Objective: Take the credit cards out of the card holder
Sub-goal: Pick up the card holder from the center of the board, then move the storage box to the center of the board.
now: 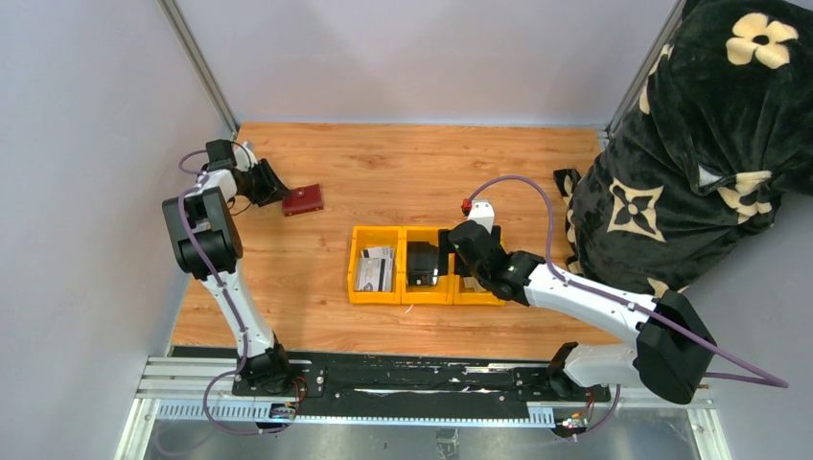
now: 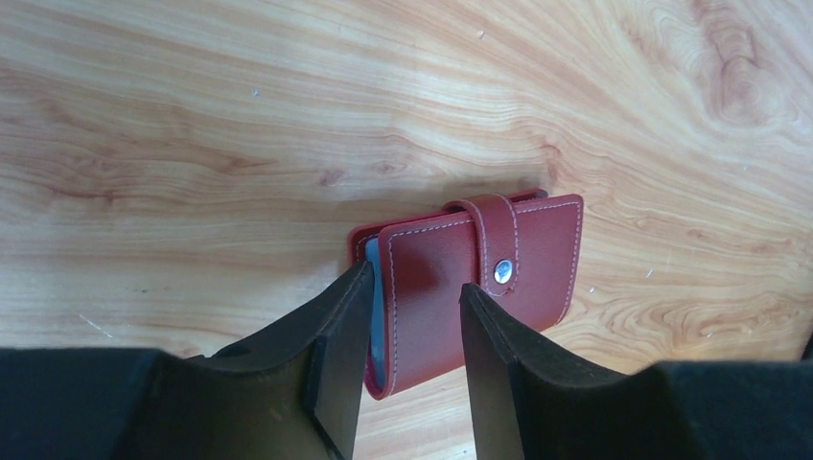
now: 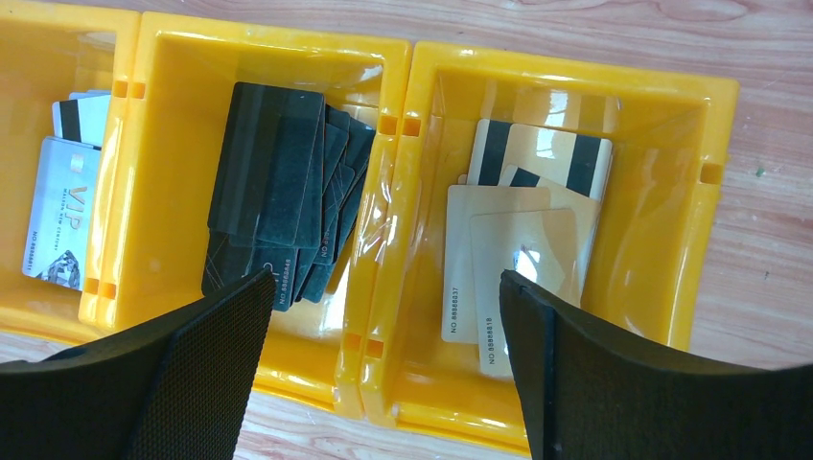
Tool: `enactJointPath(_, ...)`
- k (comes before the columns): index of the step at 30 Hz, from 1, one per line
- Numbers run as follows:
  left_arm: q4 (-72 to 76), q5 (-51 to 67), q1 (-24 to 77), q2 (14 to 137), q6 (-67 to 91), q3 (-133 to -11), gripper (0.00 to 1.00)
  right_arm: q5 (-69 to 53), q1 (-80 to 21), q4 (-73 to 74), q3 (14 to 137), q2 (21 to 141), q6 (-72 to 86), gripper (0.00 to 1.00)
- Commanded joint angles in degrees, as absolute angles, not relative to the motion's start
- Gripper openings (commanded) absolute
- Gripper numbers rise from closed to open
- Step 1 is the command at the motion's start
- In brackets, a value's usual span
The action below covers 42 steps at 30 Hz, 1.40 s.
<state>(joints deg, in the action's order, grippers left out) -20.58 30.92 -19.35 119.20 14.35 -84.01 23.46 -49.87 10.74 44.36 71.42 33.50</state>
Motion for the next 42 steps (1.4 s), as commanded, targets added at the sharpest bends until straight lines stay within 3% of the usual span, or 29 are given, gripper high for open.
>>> enactJointPath(1, -19.8, 29.2, -19.4, 120.3, 14.0, -82.8, 0.45, 23.6, -50.6, 11.4, 43.7, 71.3, 34.6, 0.9)
enactJointPath(10, -21.3, 26.9, -18.1, 121.0, 12.7, -82.5, 0.41, 23.4, -50.6, 10.8, 43.7, 71.2, 34.3, 0.9)
enactJointPath(14, -21.2, 27.6, -16.4, 120.8, 13.2, -82.3, 0.27, 22.6, -50.6, 10.5, 43.9, 71.8, 34.5, 0.9)
enactJointPath(19, -20.9, 27.2, -15.5, 119.2, 13.0, -81.7, 0.01, 22.0, -50.7, 10.7, 44.0, 71.8, 34.5, 0.9)
enactJointPath(29, -25.8, 27.4, -12.8, 108.4, 6.2, -77.5, 0.0, 19.5, -50.6, 9.6, 45.1, 75.4, 35.4, 0.9)
enactJointPath(33, -29.7, 26.9, -10.9, 102.5, 3.2, -75.9, 0.0, 20.7, -50.5, 11.6, 48.1, 79.1, 35.4, 0.78)
enactJointPath(42, -38.0, 26.7, -8.5, 90.7, -6.3, -72.6, 0.0, 21.6, -49.0, 10.1, 51.9, 84.3, 33.7, 0.35)
